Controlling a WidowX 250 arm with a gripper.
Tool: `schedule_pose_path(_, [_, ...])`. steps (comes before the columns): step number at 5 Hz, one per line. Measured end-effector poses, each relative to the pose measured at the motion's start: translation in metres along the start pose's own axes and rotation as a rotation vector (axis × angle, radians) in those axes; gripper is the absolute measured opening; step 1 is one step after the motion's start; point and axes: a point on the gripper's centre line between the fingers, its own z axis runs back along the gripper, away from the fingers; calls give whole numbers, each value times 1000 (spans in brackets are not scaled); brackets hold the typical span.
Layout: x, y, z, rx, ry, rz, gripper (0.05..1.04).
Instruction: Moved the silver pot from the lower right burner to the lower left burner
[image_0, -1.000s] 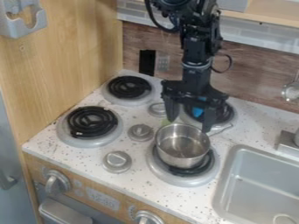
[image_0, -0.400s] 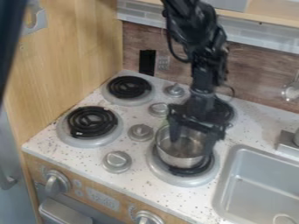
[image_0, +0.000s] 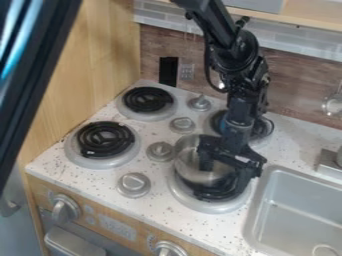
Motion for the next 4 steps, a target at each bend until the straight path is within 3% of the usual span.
schedule_pose_path(1, [-2,-4,-5,1,17,-10,989])
schedule_pose_path(2, [-3,-5,-6,-1,20,-11,911])
schedule_pose_path(4, [-5,-3,-7,9,39,-24,312])
